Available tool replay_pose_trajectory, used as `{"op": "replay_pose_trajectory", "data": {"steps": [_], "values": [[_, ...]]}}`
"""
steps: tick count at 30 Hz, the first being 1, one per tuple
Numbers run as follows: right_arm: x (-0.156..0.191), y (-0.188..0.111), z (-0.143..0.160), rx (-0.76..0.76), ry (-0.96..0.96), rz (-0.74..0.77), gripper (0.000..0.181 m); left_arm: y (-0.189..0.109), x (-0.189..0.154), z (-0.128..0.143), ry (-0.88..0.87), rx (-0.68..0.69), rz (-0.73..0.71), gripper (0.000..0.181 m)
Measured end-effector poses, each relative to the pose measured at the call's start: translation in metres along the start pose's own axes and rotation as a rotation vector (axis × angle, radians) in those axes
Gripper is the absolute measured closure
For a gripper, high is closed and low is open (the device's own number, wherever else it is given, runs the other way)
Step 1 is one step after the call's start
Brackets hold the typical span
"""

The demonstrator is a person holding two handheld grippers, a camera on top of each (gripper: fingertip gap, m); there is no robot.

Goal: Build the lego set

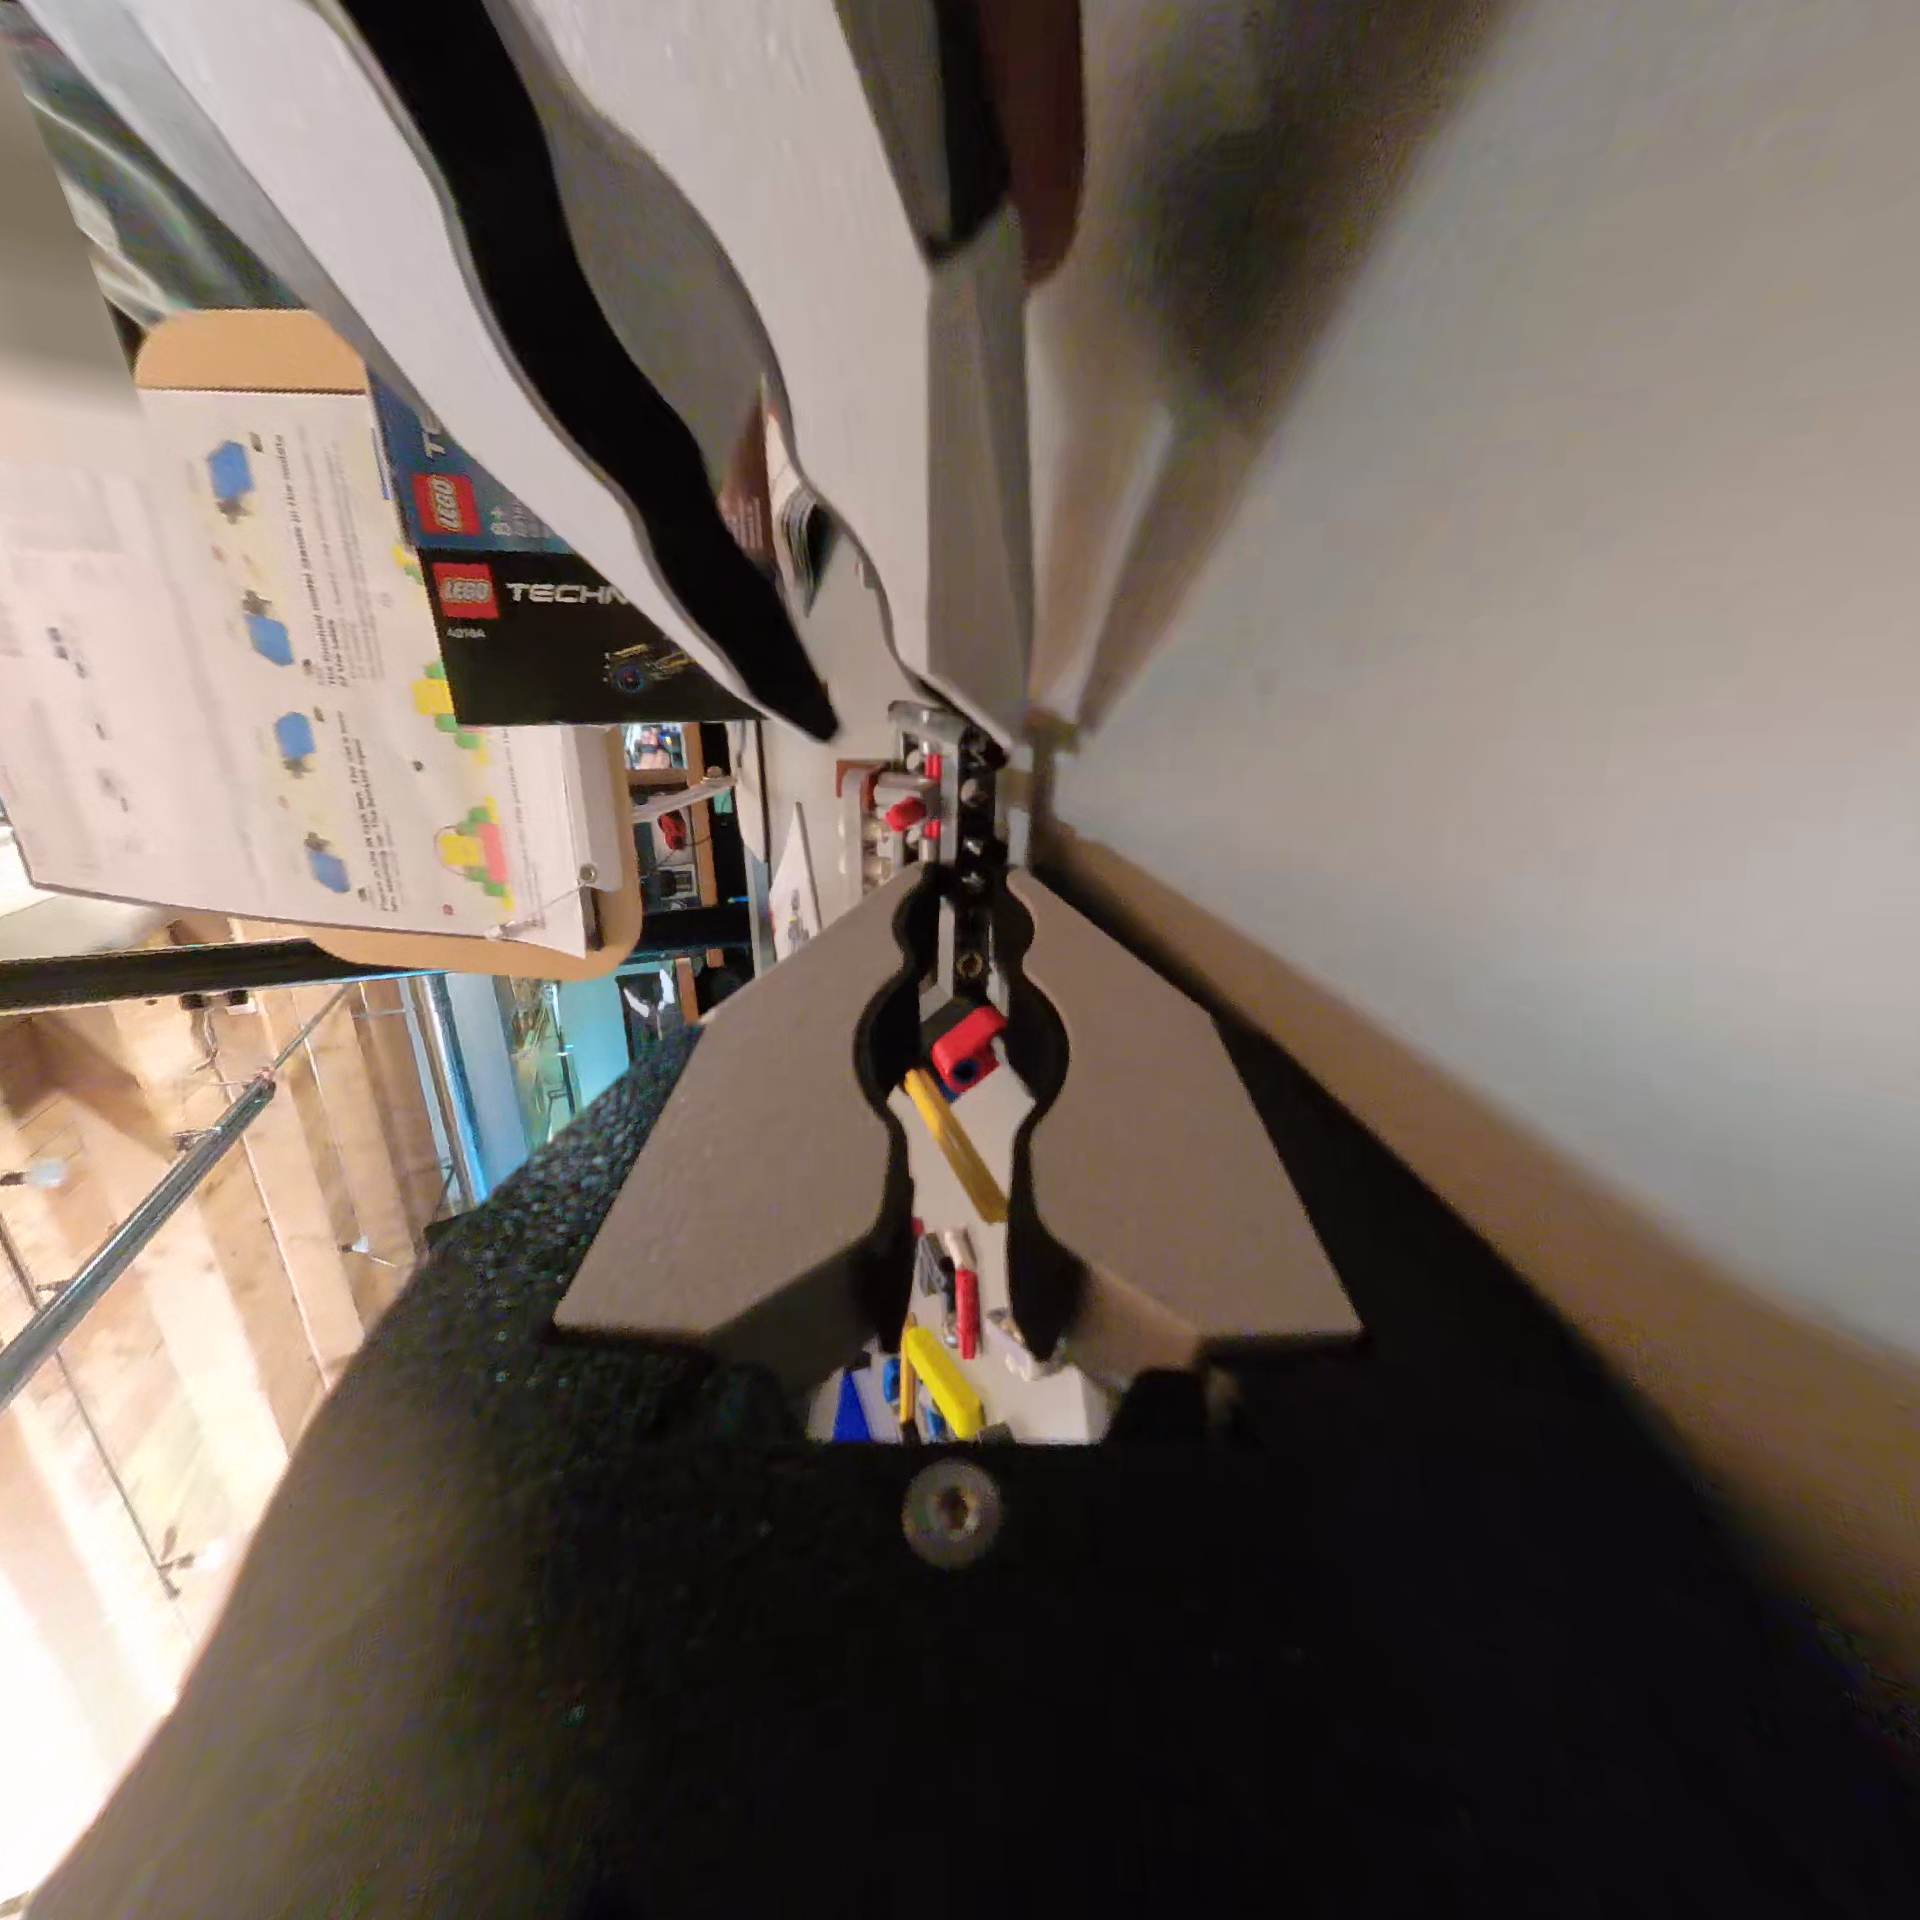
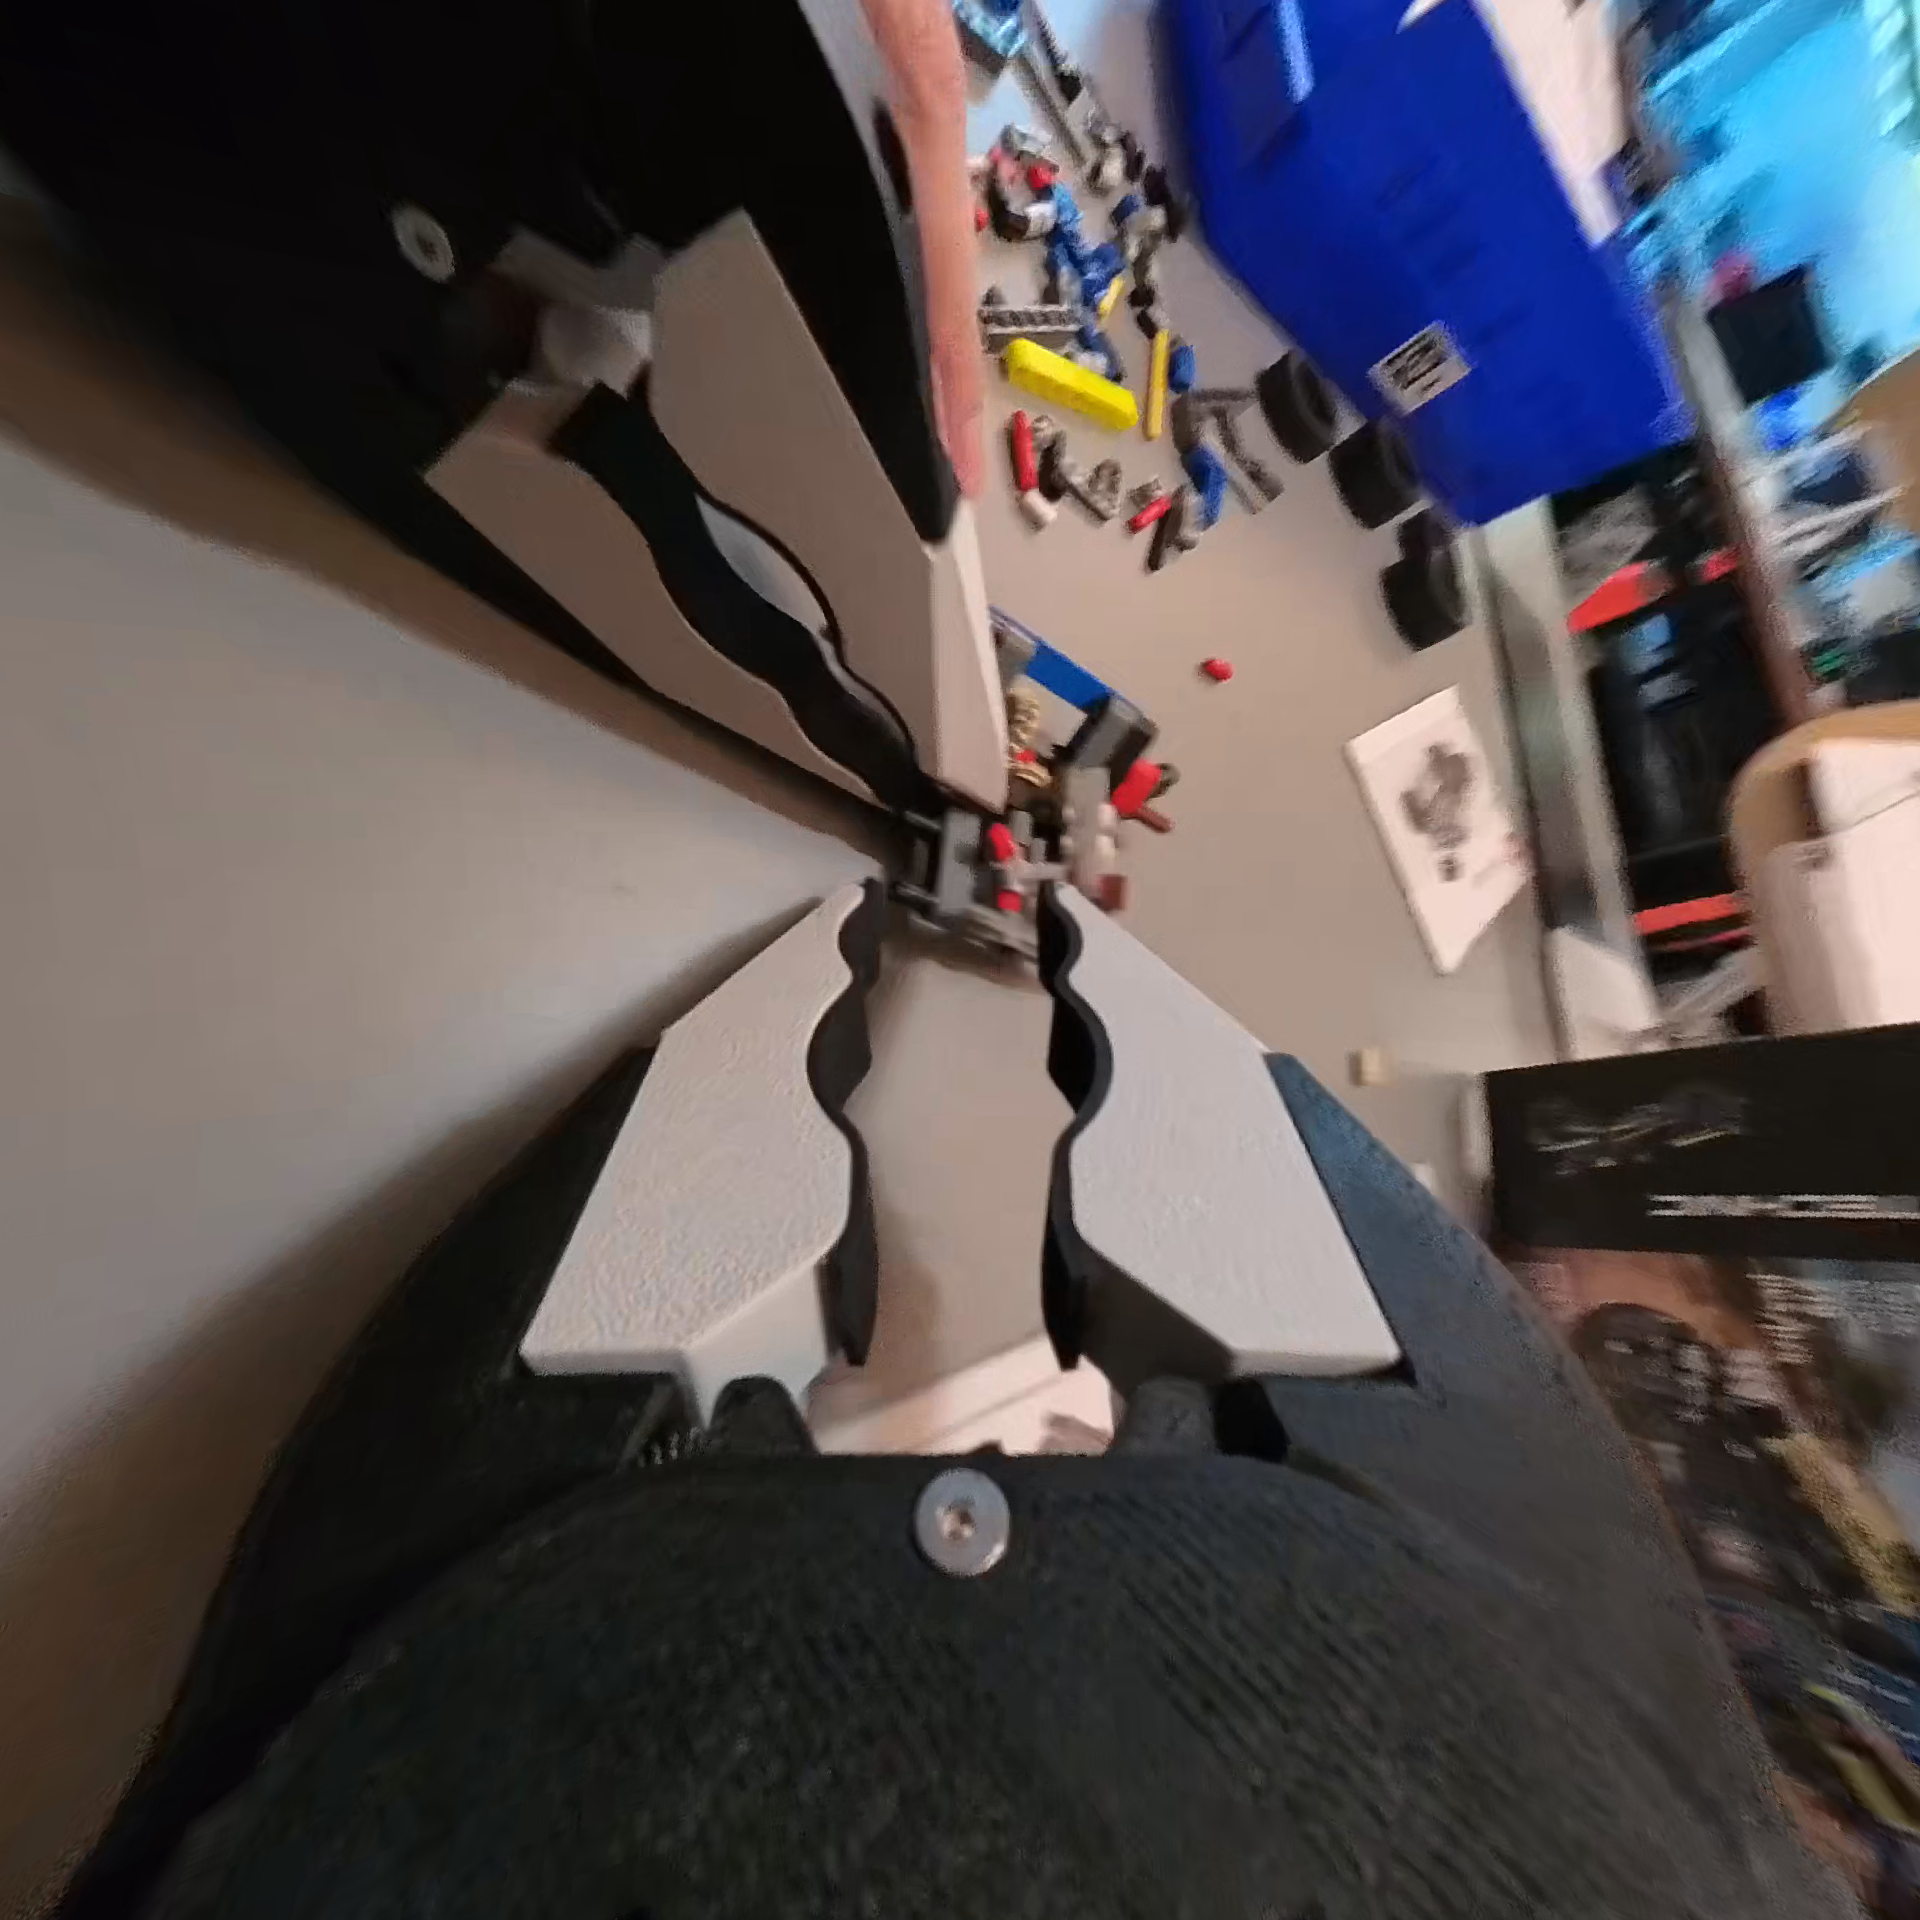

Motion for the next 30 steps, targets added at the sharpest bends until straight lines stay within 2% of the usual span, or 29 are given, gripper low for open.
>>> {"op": "replay_pose_trajectory", "data": {"steps": [5, 7, 12, 25, 30], "values": [[-0.009, 0.004, 0.017, -0.065, -0.27, 0.088, 0.15, -0.003, 0.0, 0.002, -0.043, -0.102, -0.013, 0.174], [-0.008, 0.007, 0.016, -0.096, -0.324, 0.106, 0.151, -0.003, -0.001, 0.001, -0.059, -0.123, 0.001, 0.174], [-0.008, 0.011, 0.017, -0.118, -0.297, 0.105, 0.154, -0.004, -0.001, -0.002, -0.029, -0.162, -0.004, 0.175], [-0.005, 0.011, 0.016, -0.151, -0.314, 0.157, 0.159, -0.005, -0.001, 0.001, -0.107, -0.231, 0.04, 0.174], [-0.005, 0.012, 0.015, -0.153, -0.361, 0.176, 0.16, -0.009, 0.008, 0.01, -0.148, -0.201, 0.143, 0.148]]}}
Point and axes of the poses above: each gripper's, where its closed fingertips meet, y out along the fingers, z out of its underside, x = y × z across the jaws, the point moved 4 cm from there along -y, back along the fingers, and after that the axes turned 13 degrees about z, right-handed, at the moved point
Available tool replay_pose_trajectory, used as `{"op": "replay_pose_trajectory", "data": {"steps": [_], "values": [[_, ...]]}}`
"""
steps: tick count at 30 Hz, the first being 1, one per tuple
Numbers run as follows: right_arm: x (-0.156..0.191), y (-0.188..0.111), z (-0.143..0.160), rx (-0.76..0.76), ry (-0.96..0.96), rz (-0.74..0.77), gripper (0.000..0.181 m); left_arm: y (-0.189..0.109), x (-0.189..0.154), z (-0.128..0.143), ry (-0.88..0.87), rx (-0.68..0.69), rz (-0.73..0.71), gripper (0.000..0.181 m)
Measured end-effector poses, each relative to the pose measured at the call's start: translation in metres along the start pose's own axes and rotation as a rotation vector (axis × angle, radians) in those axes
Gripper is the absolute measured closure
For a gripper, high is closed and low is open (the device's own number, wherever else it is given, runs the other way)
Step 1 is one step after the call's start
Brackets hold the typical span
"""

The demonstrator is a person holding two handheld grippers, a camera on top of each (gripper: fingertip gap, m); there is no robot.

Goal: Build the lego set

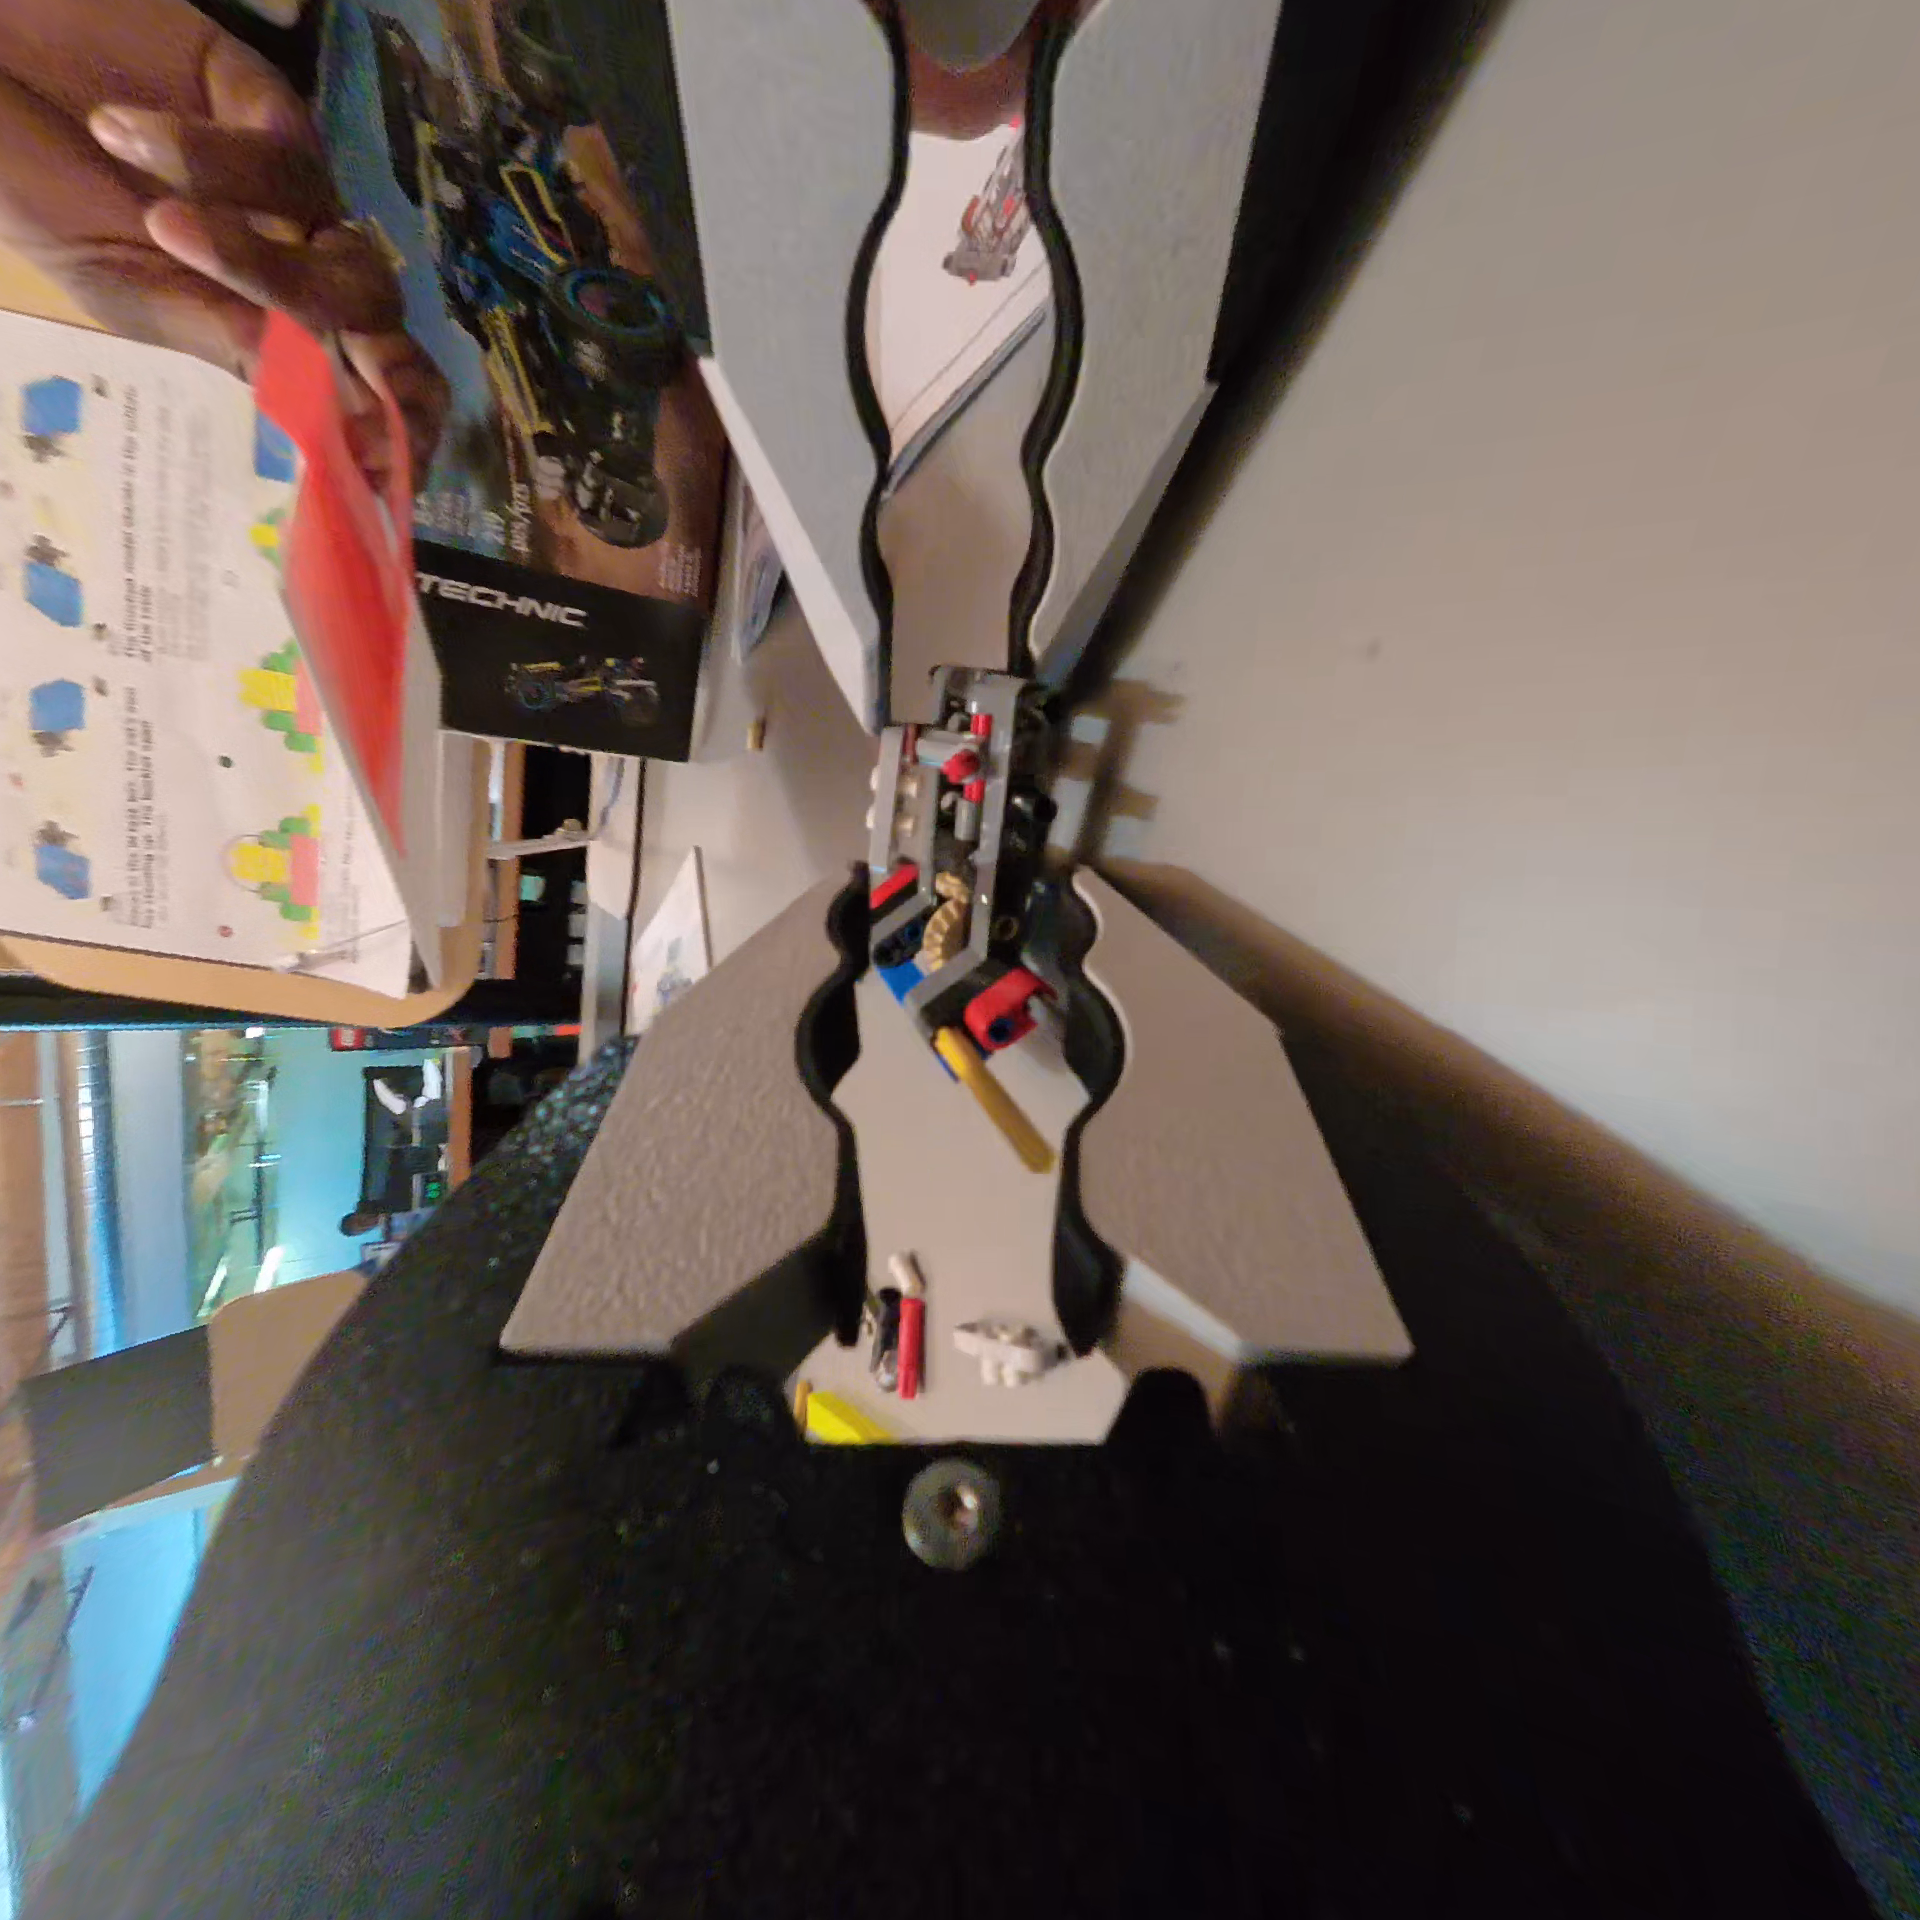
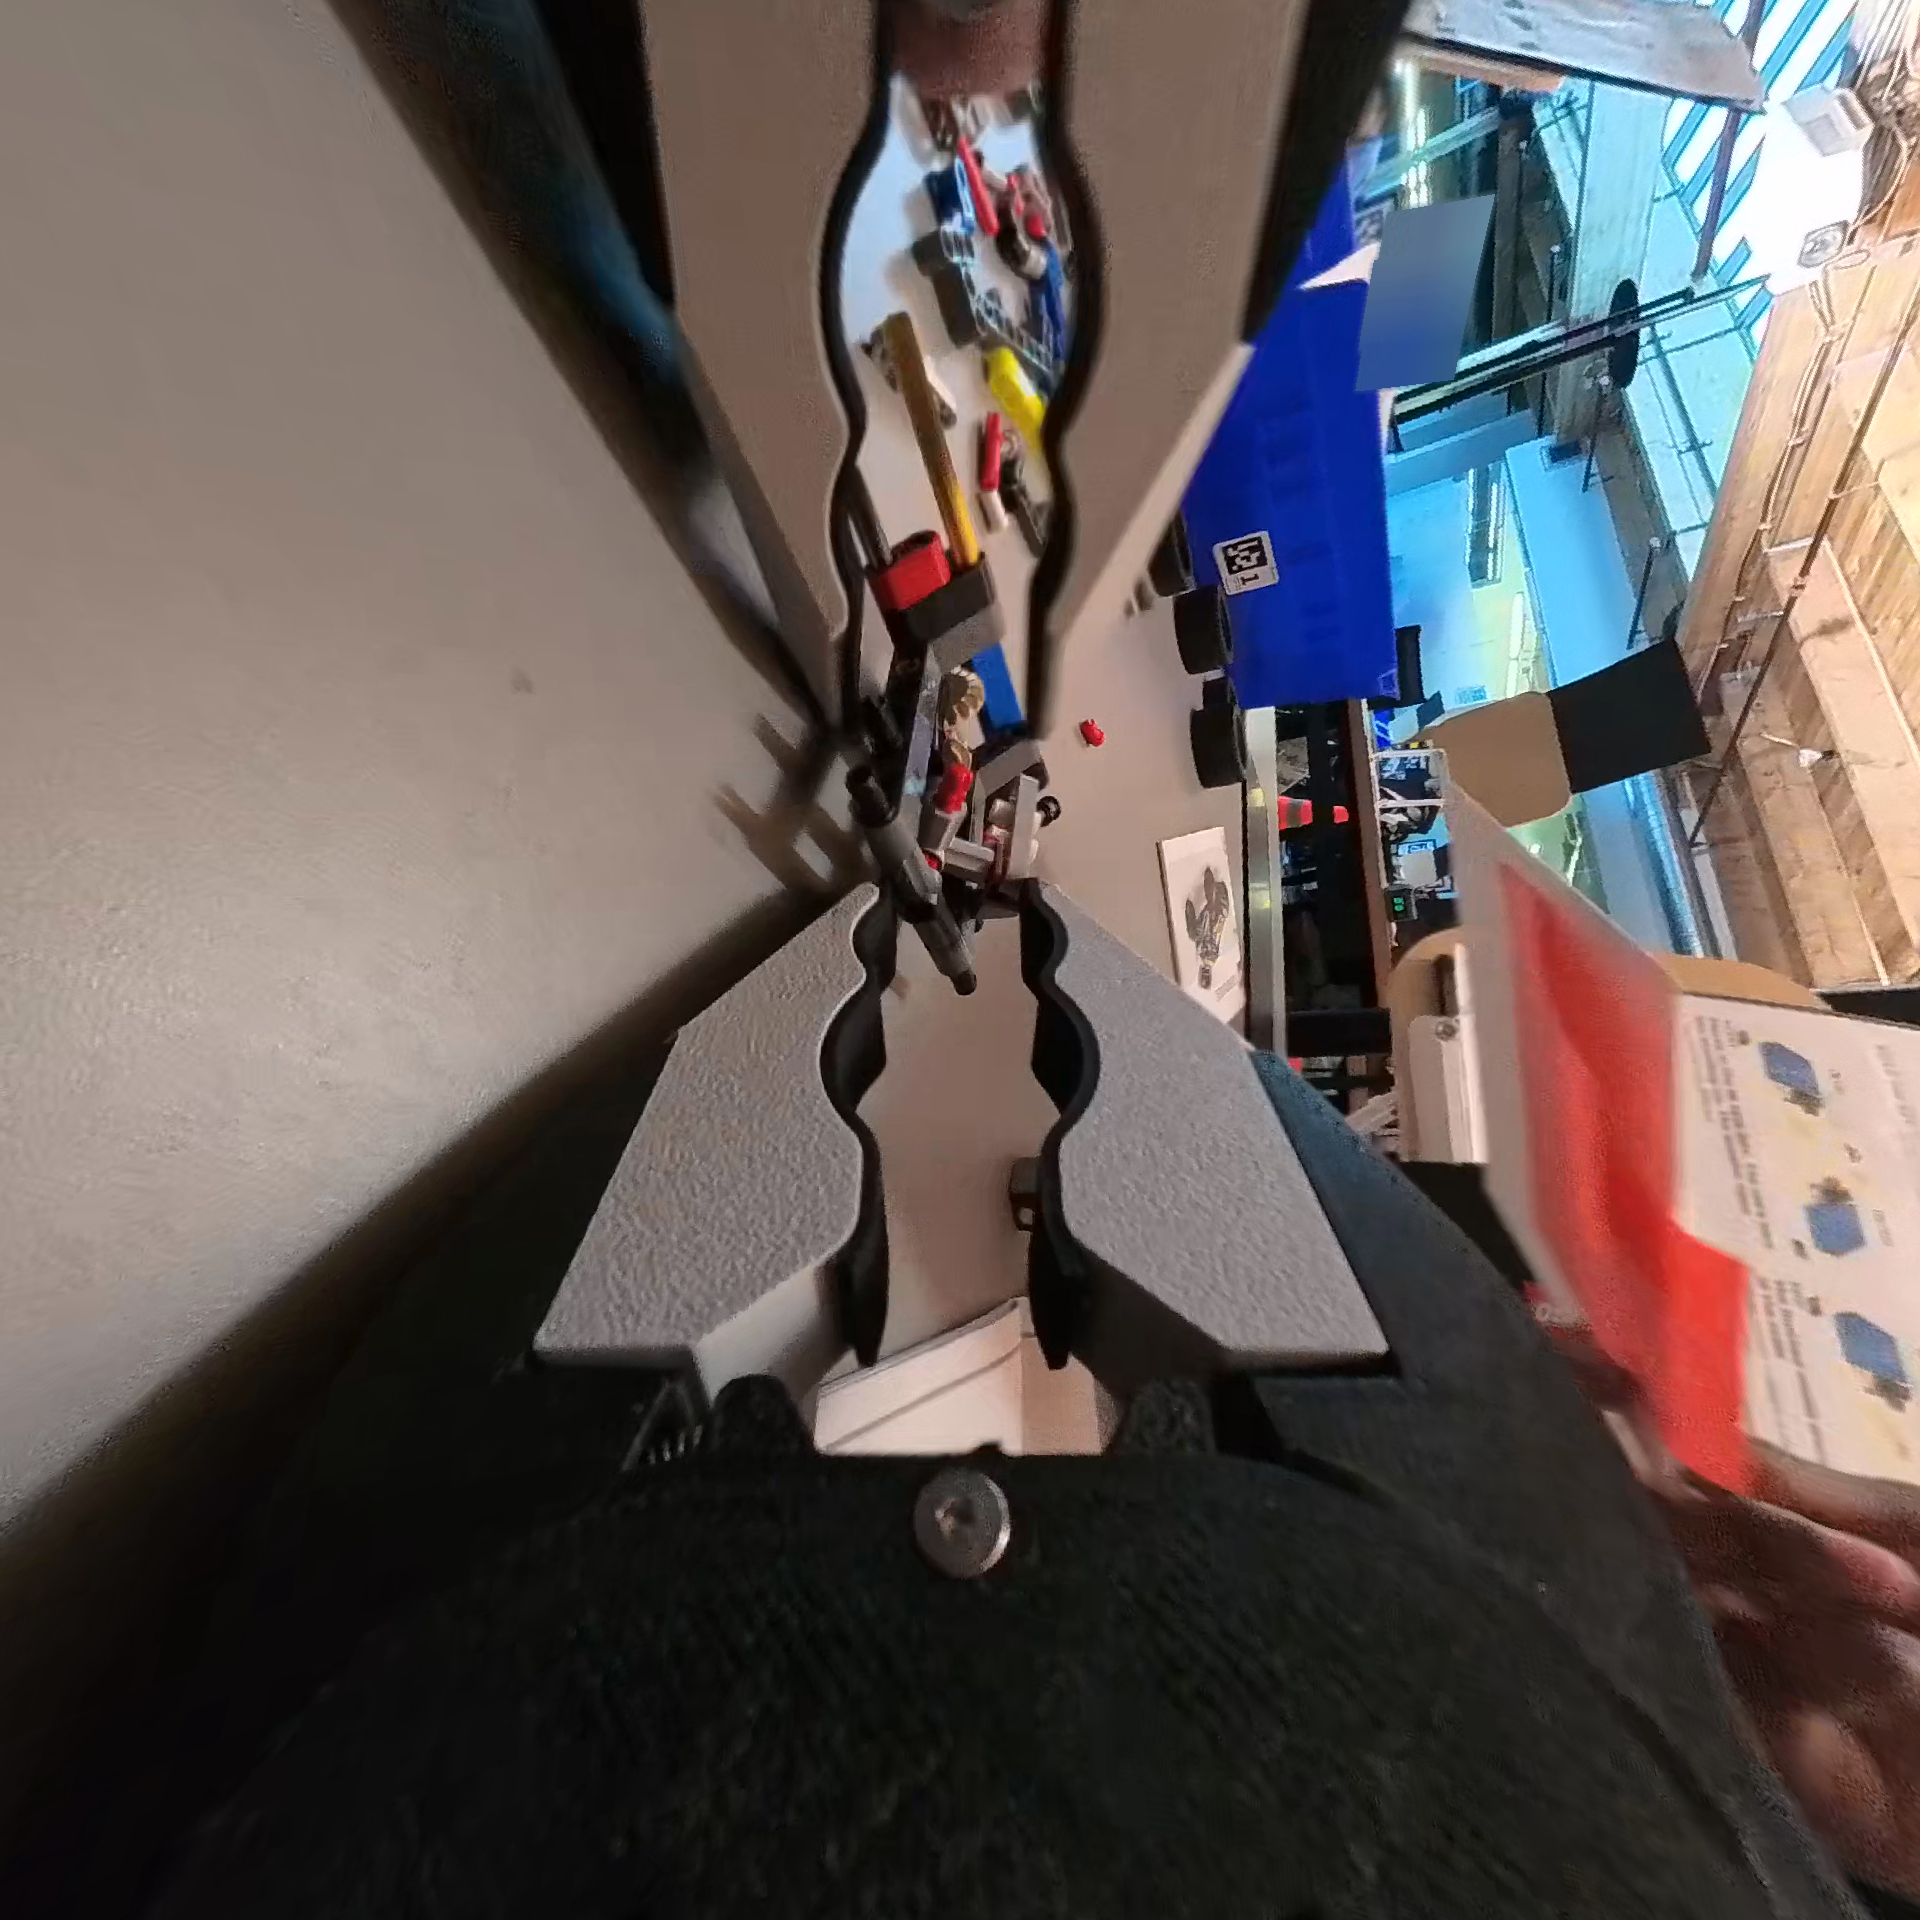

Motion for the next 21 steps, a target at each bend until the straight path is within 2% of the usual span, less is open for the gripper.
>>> {"op": "replay_pose_trajectory", "data": {"steps": [3, 6, 16, 21], "values": [[0.001, -0.001, -0.004, -0.031, -0.014, 0.001, 0.16, -0.002, 0.002, -0.005, -0.035, -0.001, 0.112, 0.141], [0.001, -0.003, -0.01, -0.066, -0.032, 0.013, 0.16, 0.001, 0.002, -0.01, -0.043, 0.006, 0.166, 0.143], [0.003, -0.007, -0.016, -0.106, -0.013, -0.001, 0.16, 0.002, 0.0, -0.015, 0.101, 0.035, 0.15, 0.148], [0.005, -0.008, -0.016, -0.086, 0.0, -0.011, 0.159, 0.003, 0.0, -0.015, 0.083, 0.035, 0.122, 0.15]]}}
Point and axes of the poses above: each gripper's, where its closed fingertips meet, y out along the fingers, z out of its underside, x = y × z across the jaws, the point moved 4 cm from there along -y, back along the fingers, and after that the axes turned 13 degrees about z, right-handed, at the moved point
